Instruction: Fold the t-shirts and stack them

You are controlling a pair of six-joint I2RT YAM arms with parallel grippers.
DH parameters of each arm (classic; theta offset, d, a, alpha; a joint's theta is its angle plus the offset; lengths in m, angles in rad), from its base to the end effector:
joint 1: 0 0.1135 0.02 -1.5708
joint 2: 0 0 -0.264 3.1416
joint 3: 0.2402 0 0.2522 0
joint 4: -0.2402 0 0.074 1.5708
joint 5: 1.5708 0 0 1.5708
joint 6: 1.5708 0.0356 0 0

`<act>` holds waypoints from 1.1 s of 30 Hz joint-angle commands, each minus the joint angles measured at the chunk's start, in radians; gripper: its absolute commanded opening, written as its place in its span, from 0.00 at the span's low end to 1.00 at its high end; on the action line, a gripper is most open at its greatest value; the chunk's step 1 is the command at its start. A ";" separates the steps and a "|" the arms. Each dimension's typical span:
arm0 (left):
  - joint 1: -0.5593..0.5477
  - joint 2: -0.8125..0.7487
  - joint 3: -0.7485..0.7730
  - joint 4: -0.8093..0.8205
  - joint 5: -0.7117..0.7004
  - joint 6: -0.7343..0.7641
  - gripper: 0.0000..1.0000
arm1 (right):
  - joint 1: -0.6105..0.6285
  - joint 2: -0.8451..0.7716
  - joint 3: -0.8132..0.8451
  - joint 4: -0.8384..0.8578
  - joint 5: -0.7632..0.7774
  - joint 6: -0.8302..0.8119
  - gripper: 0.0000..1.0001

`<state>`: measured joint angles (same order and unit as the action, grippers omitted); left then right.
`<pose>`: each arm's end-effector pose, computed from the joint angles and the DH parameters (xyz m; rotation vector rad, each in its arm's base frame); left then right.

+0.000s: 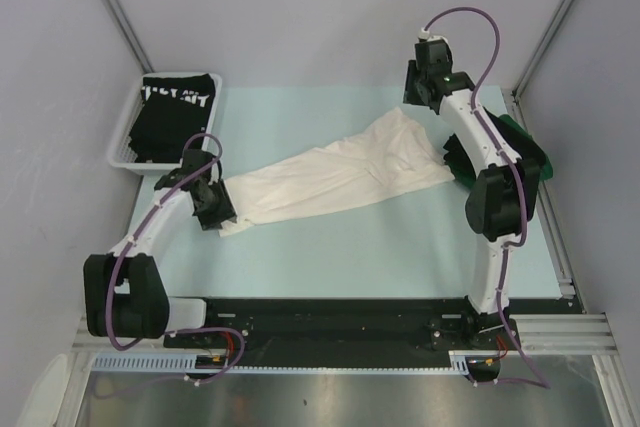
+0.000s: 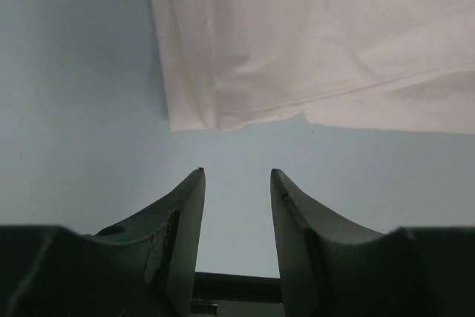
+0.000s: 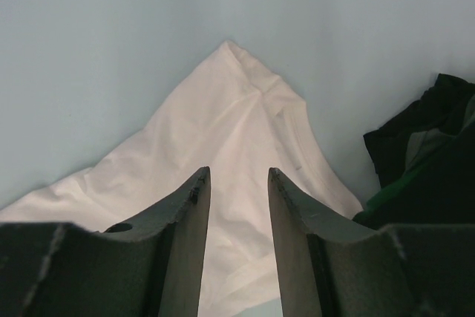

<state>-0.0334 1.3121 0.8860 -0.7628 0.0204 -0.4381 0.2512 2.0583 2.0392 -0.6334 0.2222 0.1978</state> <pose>0.2410 -0.0088 0.2204 -0.5515 2.7155 -0.1526 0.4631 0.1107 0.3360 0.0626 2.2037 0.0029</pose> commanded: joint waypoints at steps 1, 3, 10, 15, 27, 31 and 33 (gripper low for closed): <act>-0.020 -0.010 -0.030 0.065 -0.100 -0.062 0.46 | 0.000 -0.127 -0.036 0.009 0.032 -0.001 0.42; -0.023 0.021 -0.033 0.062 -0.111 -0.065 0.45 | 0.000 -0.141 -0.063 0.015 0.037 -0.003 0.42; -0.039 0.053 -0.030 0.085 -0.151 -0.074 0.47 | -0.012 -0.178 -0.086 0.014 0.037 -0.006 0.42; -0.043 0.090 -0.021 0.089 -0.171 -0.074 0.50 | -0.016 -0.199 -0.106 0.015 0.037 -0.014 0.43; -0.043 0.184 -0.001 0.100 -0.200 -0.062 0.53 | -0.039 -0.230 -0.145 0.011 0.023 -0.026 0.42; -0.045 0.194 0.013 0.103 -0.211 -0.051 0.53 | -0.044 -0.242 -0.166 0.014 0.025 -0.028 0.43; -0.045 0.202 0.022 0.106 -0.215 -0.042 0.53 | -0.047 -0.250 -0.181 0.015 0.025 -0.026 0.43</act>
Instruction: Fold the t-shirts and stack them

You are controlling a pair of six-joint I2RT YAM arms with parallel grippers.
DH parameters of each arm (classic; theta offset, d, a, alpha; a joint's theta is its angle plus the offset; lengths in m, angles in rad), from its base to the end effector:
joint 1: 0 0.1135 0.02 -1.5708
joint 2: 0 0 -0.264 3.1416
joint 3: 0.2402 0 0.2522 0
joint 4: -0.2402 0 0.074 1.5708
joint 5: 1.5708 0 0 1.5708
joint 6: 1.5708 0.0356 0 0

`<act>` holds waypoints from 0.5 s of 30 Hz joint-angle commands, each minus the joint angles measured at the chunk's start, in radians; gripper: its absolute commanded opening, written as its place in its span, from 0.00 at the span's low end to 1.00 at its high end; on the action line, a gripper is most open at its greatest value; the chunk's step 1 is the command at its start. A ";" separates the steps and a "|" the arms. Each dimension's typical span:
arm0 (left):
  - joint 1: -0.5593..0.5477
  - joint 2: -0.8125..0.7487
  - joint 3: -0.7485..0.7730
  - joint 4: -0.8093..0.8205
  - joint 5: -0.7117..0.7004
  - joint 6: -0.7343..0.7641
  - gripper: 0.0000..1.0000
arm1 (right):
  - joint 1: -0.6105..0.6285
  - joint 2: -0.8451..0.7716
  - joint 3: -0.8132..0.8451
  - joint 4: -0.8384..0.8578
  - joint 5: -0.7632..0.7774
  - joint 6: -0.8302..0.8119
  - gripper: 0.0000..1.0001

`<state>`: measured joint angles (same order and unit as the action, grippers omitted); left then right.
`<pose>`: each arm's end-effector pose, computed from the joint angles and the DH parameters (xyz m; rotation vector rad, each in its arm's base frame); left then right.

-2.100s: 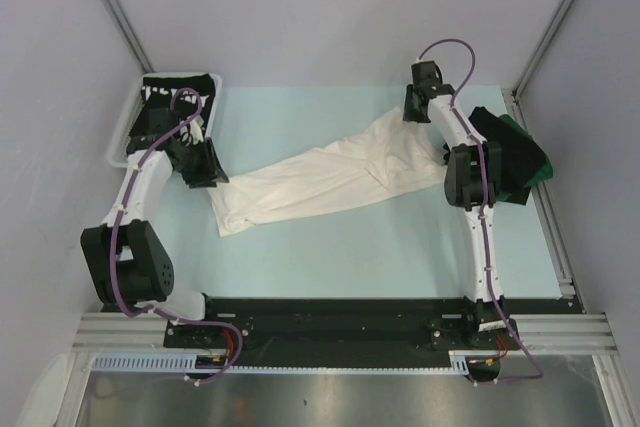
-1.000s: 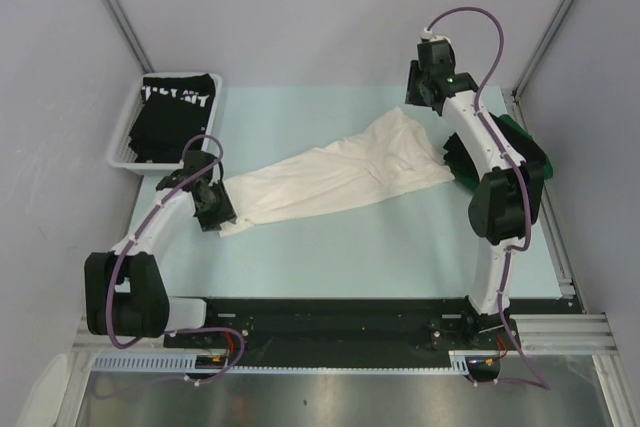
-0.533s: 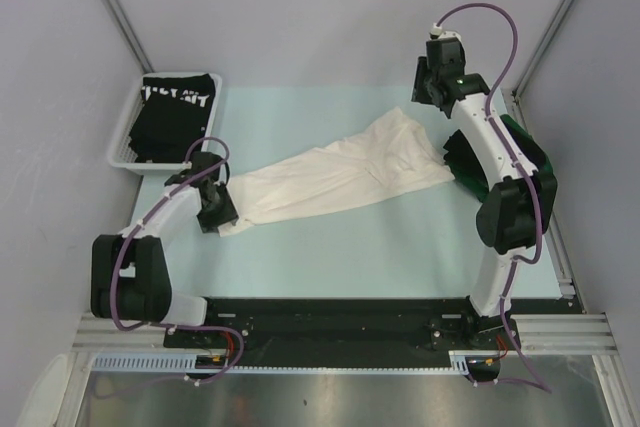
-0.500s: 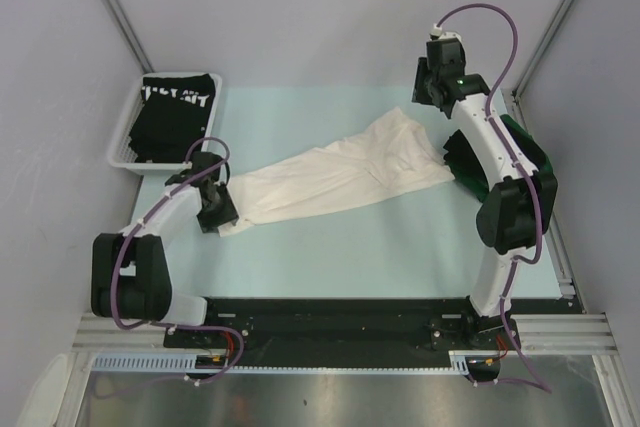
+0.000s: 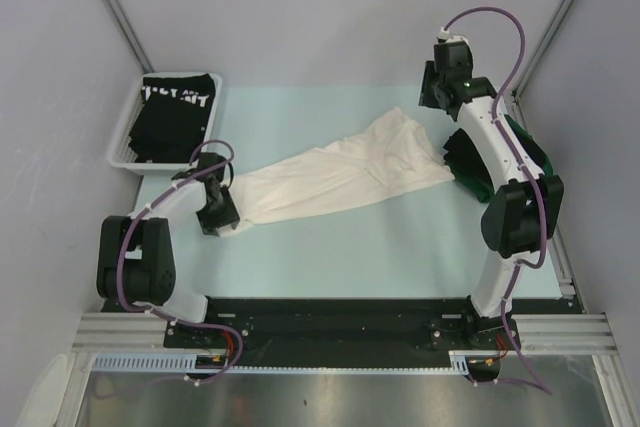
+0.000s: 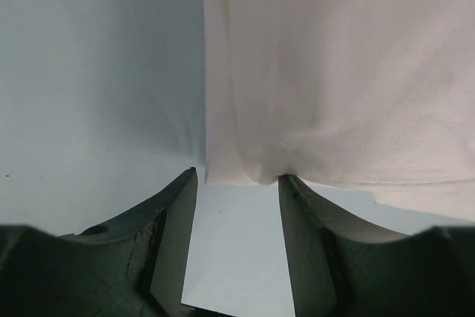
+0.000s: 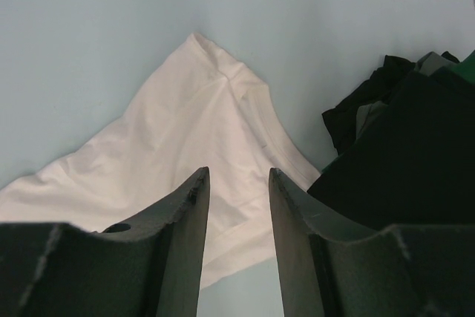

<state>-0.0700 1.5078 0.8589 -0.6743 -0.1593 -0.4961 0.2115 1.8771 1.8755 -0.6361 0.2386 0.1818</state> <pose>0.2613 -0.0127 0.1709 -0.6319 2.7869 0.1197 0.4241 0.0824 0.3602 0.0994 2.1857 -0.0418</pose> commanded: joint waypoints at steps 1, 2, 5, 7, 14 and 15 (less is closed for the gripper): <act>-0.007 0.018 0.052 0.018 -0.040 0.017 0.53 | -0.008 -0.072 -0.024 0.019 0.007 -0.005 0.43; -0.008 0.026 0.058 0.015 -0.040 0.021 0.52 | -0.009 -0.072 -0.029 0.019 0.007 -0.007 0.43; -0.008 0.042 0.061 0.021 -0.031 0.031 0.50 | -0.012 -0.084 -0.041 0.023 0.008 -0.005 0.43; -0.013 0.043 0.065 0.019 -0.042 0.042 0.46 | -0.015 -0.090 -0.050 0.023 0.008 -0.005 0.43; -0.017 0.029 0.068 -0.004 -0.069 0.062 0.47 | -0.020 -0.101 -0.053 0.024 0.002 -0.001 0.43; -0.017 0.037 0.065 -0.004 -0.068 0.060 0.47 | -0.020 -0.102 -0.053 0.026 0.002 0.002 0.43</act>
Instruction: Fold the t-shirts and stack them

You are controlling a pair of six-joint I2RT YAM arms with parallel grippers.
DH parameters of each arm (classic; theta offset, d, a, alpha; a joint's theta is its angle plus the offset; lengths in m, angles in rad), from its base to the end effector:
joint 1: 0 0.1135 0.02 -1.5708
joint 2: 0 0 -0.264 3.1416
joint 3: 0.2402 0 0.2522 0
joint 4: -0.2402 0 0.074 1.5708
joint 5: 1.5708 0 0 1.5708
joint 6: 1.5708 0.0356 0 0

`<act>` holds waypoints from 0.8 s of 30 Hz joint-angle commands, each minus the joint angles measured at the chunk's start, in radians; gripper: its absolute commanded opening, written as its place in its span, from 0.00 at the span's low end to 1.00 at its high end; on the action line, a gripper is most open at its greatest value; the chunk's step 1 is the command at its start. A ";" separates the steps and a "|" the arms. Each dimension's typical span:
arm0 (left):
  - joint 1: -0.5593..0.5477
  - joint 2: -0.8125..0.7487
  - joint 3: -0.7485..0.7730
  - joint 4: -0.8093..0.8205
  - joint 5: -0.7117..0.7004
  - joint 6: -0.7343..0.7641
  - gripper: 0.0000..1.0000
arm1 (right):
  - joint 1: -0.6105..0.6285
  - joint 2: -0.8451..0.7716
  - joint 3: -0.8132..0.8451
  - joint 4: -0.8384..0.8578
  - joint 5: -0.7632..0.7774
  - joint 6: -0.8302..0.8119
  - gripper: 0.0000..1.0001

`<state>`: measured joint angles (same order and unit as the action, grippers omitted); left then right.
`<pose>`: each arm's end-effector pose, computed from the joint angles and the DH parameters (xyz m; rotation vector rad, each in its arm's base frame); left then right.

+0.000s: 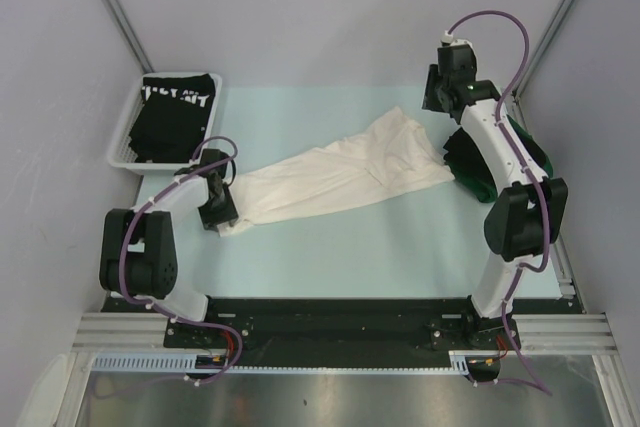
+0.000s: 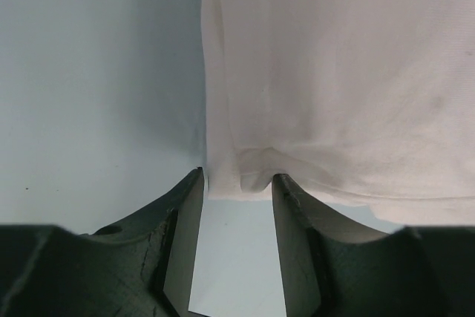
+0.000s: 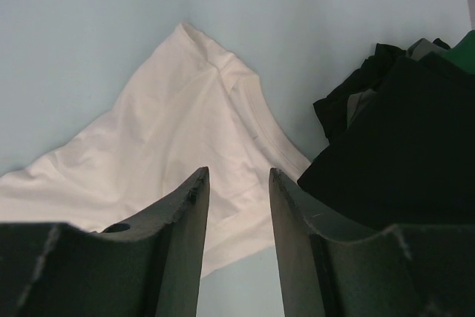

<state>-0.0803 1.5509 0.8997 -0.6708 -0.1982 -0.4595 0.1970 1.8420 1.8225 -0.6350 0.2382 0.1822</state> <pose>0.2724 -0.0149 0.1711 -0.5708 2.7868 0.1777 0.4164 0.0745 0.3570 0.1136 2.2014 -0.0541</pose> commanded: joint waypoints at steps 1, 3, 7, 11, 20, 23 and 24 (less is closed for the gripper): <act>-0.007 -0.002 0.016 -0.006 -0.024 0.022 0.47 | -0.005 -0.069 -0.002 0.023 0.003 0.002 0.43; -0.007 0.008 0.005 0.000 -0.006 0.019 0.46 | -0.007 -0.072 -0.002 0.018 0.004 0.002 0.43; -0.006 0.008 -0.022 0.017 0.013 0.015 0.44 | -0.007 -0.090 -0.006 0.015 0.012 -0.006 0.43; -0.007 -0.003 -0.042 0.028 0.019 0.016 0.40 | -0.013 -0.107 -0.017 0.012 0.015 -0.009 0.43; -0.006 -0.006 -0.076 0.046 0.060 0.038 0.10 | -0.021 -0.135 -0.019 0.008 0.018 0.000 0.44; -0.010 -0.017 -0.079 0.036 0.101 0.053 0.02 | -0.021 -0.136 -0.019 0.006 0.015 0.003 0.44; -0.015 -0.020 -0.073 0.018 0.115 0.070 0.01 | -0.022 -0.138 -0.019 0.008 0.015 0.003 0.44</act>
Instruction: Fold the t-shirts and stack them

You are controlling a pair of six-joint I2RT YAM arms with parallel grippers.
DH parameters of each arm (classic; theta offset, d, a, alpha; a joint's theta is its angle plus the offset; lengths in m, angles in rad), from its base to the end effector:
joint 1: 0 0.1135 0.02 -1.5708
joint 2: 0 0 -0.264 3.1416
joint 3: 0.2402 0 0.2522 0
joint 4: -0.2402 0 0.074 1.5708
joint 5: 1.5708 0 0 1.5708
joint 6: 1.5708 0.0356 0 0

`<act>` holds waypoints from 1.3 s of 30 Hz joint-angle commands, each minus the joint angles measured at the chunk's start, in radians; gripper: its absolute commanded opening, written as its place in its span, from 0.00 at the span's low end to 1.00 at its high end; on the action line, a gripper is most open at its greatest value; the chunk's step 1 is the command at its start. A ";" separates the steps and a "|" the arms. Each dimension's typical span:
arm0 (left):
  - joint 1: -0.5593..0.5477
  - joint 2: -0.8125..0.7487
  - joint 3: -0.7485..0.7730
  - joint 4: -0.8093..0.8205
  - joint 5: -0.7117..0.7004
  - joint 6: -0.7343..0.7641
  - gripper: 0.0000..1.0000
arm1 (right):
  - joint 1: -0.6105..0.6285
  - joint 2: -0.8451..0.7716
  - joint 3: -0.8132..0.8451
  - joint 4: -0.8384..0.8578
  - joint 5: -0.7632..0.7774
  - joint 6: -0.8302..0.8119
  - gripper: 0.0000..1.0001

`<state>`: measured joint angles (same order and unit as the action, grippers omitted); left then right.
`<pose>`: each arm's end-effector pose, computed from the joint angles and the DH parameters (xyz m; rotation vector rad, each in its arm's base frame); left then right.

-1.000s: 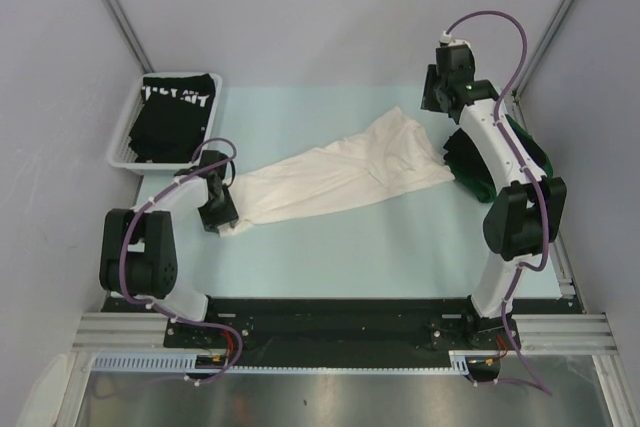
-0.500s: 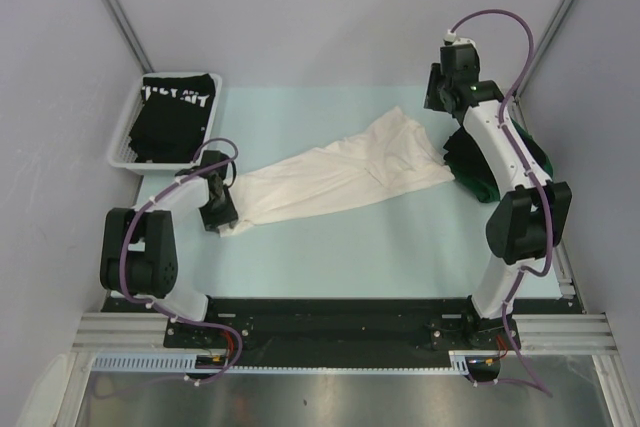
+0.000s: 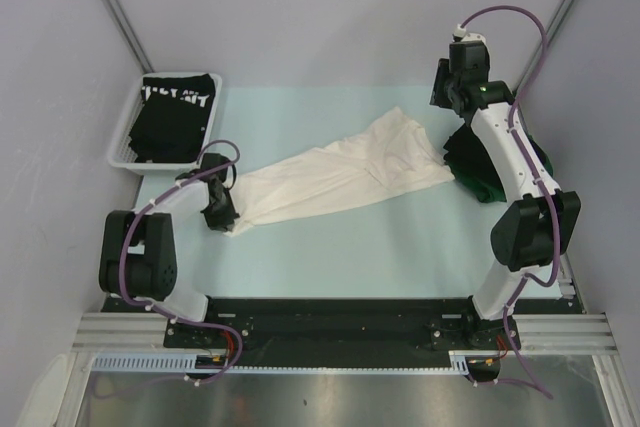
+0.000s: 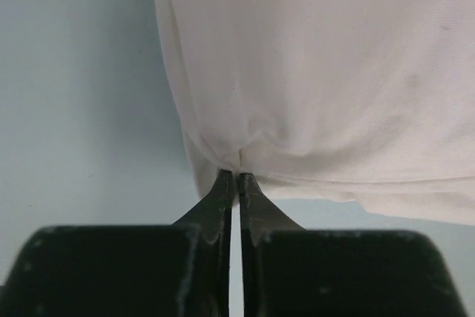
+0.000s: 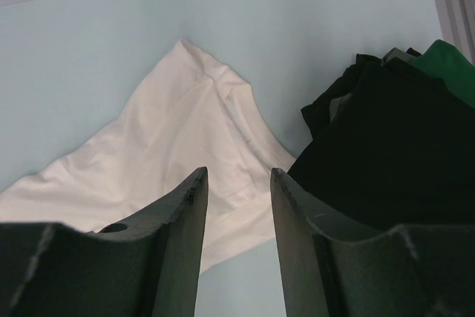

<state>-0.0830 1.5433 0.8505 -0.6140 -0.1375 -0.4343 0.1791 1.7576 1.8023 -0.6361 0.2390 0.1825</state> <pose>0.2675 -0.0174 0.1616 -0.5237 2.8018 0.0929 0.3963 0.0632 0.3833 0.1406 2.1390 -0.0477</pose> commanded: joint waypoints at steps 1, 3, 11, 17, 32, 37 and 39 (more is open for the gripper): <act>-0.027 -0.015 -0.019 -0.055 0.079 0.054 0.00 | -0.006 -0.049 0.002 0.010 0.014 0.006 0.44; -0.053 -0.020 0.007 -0.108 0.090 0.065 0.00 | -0.006 -0.046 0.002 0.012 0.016 0.015 0.44; -0.230 0.044 0.173 -0.263 0.200 0.083 0.00 | -0.006 -0.018 0.049 0.027 -0.013 0.055 0.45; -0.345 0.089 0.277 -0.400 0.214 0.105 0.00 | -0.007 0.011 0.114 0.016 -0.010 0.043 0.46; -0.681 0.015 0.357 -0.589 0.361 0.095 0.00 | -0.012 0.046 0.143 0.026 -0.036 0.083 0.47; -0.813 0.024 0.335 -0.618 0.383 0.108 0.00 | -0.016 0.057 0.152 0.015 -0.040 0.091 0.47; -0.853 0.011 0.315 -0.632 0.377 0.106 0.00 | -0.018 0.063 0.157 0.009 -0.040 0.087 0.47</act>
<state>-0.8665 1.5883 1.1812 -1.1744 0.2008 -0.3386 0.1688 1.8130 1.8996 -0.6350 0.2005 0.2581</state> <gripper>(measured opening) 0.015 0.469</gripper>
